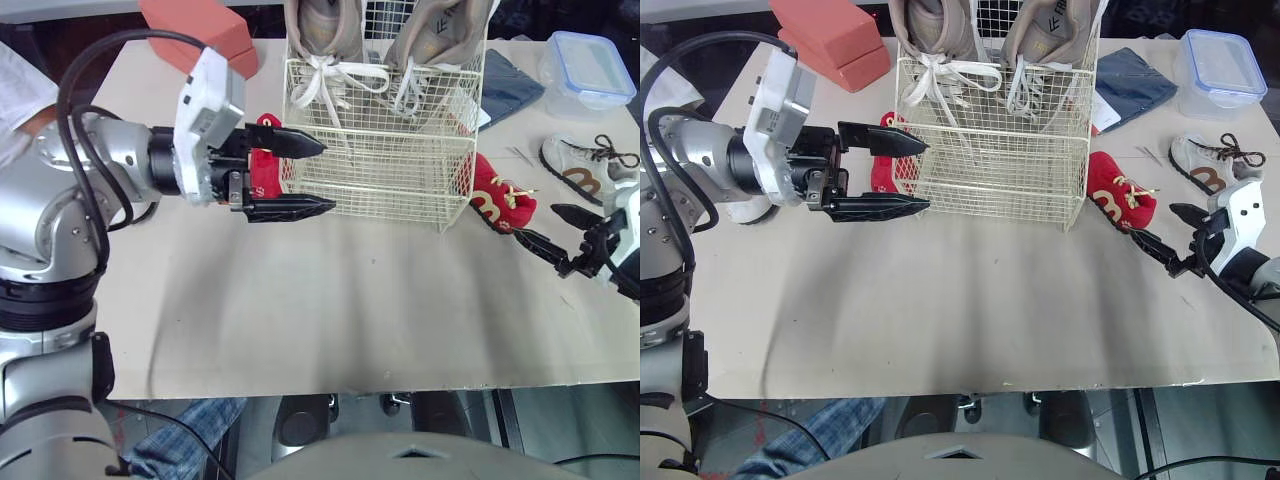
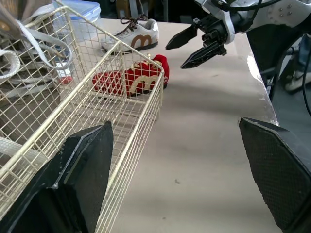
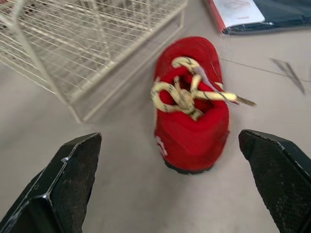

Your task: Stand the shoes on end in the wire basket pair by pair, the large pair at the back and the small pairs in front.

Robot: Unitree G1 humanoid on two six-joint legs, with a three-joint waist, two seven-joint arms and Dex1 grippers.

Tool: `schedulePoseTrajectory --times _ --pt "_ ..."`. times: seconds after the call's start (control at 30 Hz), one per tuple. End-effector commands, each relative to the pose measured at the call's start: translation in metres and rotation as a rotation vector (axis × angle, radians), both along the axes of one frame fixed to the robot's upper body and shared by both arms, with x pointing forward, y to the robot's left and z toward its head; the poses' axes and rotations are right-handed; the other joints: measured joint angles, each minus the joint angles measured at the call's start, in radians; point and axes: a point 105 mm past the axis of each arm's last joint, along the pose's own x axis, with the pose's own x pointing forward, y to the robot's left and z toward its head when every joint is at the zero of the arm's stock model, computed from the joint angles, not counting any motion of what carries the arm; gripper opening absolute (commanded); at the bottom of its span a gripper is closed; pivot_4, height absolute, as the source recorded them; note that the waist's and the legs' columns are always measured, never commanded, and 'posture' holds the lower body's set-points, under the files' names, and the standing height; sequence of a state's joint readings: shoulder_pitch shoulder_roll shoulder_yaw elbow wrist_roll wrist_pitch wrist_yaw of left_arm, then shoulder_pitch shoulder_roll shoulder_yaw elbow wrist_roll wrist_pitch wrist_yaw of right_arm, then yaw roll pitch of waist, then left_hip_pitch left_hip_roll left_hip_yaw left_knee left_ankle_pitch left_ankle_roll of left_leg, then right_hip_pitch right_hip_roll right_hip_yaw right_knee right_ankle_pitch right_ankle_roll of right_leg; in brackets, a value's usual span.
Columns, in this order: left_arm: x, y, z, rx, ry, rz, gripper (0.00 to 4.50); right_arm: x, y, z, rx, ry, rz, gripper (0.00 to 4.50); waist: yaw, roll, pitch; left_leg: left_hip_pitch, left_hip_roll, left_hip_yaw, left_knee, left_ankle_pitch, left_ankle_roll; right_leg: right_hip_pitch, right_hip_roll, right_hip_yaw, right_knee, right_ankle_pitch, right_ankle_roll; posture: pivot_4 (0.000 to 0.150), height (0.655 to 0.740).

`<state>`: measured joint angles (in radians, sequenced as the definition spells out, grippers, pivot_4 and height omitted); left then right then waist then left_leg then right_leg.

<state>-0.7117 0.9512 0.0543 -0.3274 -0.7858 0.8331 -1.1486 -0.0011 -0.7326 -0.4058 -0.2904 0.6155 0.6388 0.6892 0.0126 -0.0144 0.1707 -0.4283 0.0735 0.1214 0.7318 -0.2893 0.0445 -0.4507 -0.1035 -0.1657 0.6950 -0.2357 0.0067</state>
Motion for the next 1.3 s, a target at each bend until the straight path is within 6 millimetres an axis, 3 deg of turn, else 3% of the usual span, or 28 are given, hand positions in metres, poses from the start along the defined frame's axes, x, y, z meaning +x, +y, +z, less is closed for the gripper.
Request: schedulePoseTrajectory --times 0.03,0.33,0.4,0.53,0.63,0.7,0.83,0.97,1.07,1.17,1.3 --pt "-0.011 -0.002 0.007 0.039 -0.043 -0.046 4.44 0.011 -0.005 0.007 0.001 -0.053 -0.043 4.5 0.0 0.0 0.0 0.0 0.0 0.0 0.0 0.0 0.0 0.0 0.0 0.0 0.0 0.0 0.0 0.15 0.686" --pt "-0.017 -0.004 0.004 0.066 -0.04 -0.085 4.44 0.022 -0.003 -0.017 0.01 0.03 -0.025 4.5 0.001 0.001 0.001 -0.001 0.0 0.0 0.001 0.0 0.0 0.0 0.0 0.0 0.0 0.0 0.0 0.15 0.686" --pt "-0.019 -0.007 0.005 0.058 -0.044 -0.106 4.5 0.028 -0.003 -0.013 0.024 0.003 -0.037 3.94 0.001 0.001 0.001 -0.001 0.0 0.0 0.001 0.0 0.0 0.0 0.0 0.0 0.0 0.0 0.0 0.15 0.686" --pt "-0.02 -0.009 0.004 0.059 -0.042 -0.125 4.5 0.031 -0.002 -0.013 0.016 -0.007 -0.037 2.26 0.001 0.001 0.001 -0.001 0.0 0.0 0.002 0.0 0.0 0.0 0.0 0.0 0.001 0.0 0.0 0.15 0.686" --pt "-0.02 -0.011 0.002 0.063 -0.042 -0.138 4.5 0.032 -0.003 -0.014 0.001 -0.012 -0.048 0.7 0.001 0.001 0.001 -0.001 0.0 0.0 0.002 0.0 0.0 0.0 0.0 0.0 0.001 0.0 0.0 0.15 0.686" --pt "-0.021 -0.013 0.001 0.064 -0.042 -0.152 4.5 0.033 -0.005 -0.012 -0.002 -0.029 -0.06 0.01 0.001 0.001 0.001 -0.001 0.0 0.0 0.002 0.0 0.0 0.0 0.0 0.0 0.001 0.0 0.0 0.15 0.686" --pt "-0.021 -0.015 0.002 0.057 -0.047 -0.164 4.5 0.03 -0.024 0.009 -0.041 -0.117 -0.12 0.01 0.001 0.001 0.001 -0.001 0.0 0.0 0.003 0.0 0.0 0.0 0.0 0.0 0.001 0.0 0.0 0.15 0.686" --pt "-0.019 -0.014 0.003 0.045 -0.04 -0.17 4.5 0.025 -0.039 0.051 -0.061 -0.257 -0.145 0.01 0.003 0.003 0.002 -0.002 -0.001 0.0 0.003 0.0 0.0 0.0 -0.001 0.0 0.001 0.0 0.0 0.15 0.686" --pt "-0.015 -0.012 0.001 0.049 -0.04 -0.17 4.5 0.024 -0.036 0.087 -0.027 -0.392 -0.114 0.01 -0.002 0.004 0.002 -0.001 -0.001 0.001 0.003 0.0 0.0 0.0 0.0 0.0 0.001 0.0 0.0 0.15 0.686" --pt "-0.01 -0.007 0.002 0.052 -0.046 -0.155 4.5 0.008 -0.014 0.122 0.032 -0.556 0.039 0.01 -0.004 0.004 0.003 0.001 0.0 0.001 0.002 0.0 0.0 0.0 0.002 0.001 0.001 0.0 0.0 0.15 0.686" --pt "-0.009 -0.001 0.005 0.054 -0.048 -0.147 4.5 -0.014 0.026 0.147 0.053 -0.671 0.266 0.01 -0.001 0.004 0.003 0.001 0.0 0.001 0.002 0.001 -0.001 0.0 0.003 0.001 0.001 0.0 0.0 0.15 0.686"
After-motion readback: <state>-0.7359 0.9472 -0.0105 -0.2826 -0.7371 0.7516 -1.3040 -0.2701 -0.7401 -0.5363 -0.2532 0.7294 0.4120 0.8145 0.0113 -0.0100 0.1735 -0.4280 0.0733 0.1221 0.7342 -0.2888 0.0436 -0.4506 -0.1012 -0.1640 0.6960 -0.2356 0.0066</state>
